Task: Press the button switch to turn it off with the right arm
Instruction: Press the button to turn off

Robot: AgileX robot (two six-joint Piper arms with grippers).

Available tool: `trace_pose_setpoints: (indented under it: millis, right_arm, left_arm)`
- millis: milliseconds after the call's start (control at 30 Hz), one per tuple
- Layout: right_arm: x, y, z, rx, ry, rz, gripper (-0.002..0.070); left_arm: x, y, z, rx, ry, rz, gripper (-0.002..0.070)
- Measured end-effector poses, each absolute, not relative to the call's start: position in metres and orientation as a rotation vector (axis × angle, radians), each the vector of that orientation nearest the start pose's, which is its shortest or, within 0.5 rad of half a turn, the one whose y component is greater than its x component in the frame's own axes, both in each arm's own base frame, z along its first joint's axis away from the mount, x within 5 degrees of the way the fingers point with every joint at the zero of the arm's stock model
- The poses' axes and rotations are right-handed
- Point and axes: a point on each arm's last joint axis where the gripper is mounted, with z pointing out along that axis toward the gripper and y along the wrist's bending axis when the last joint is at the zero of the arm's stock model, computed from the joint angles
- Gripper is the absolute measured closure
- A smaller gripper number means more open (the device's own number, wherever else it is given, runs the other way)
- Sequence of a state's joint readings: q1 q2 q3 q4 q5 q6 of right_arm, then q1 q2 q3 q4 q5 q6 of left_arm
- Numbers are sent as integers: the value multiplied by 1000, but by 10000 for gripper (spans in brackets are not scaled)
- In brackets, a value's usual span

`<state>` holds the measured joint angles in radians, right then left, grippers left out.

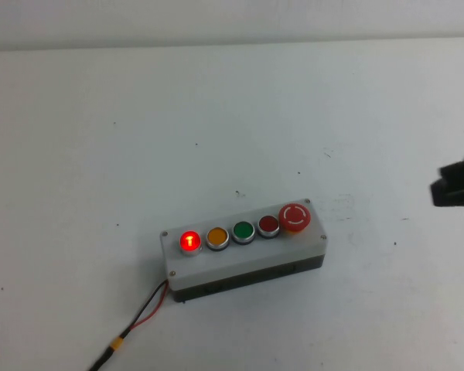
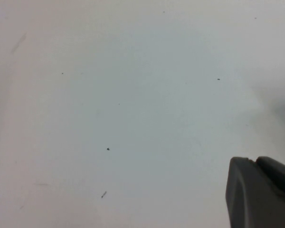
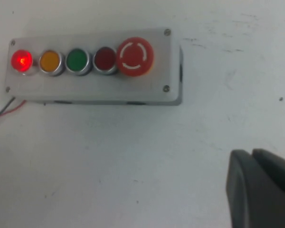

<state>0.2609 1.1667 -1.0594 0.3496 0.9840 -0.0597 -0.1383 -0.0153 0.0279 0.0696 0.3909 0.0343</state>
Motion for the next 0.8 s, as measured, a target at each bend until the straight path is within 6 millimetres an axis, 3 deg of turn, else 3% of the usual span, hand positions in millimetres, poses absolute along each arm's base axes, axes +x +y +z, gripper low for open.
trace_pose_setpoints:
  millis: [200,333,433,567,800]
  right_arm:
    - [246,168,341,-605,2590,420,692]
    - [260,237,326,-808,2591,422,692]
    - [268,276,318,-912,2585,407,692]
    - [280,310,306,-993,2571,415,692]
    - [300,336,284,-1019,2589,429,692]
  left_arm:
    - [52,-5,170,205,1875,-2,677]
    - [52,-5,170,205,1875,-2,677]
    - [52,-5,170,205,1875,-2,677]
    - [52,-5,170,205,1875,-2,677]
    - [52,-5,170,205,1875,-2,677]
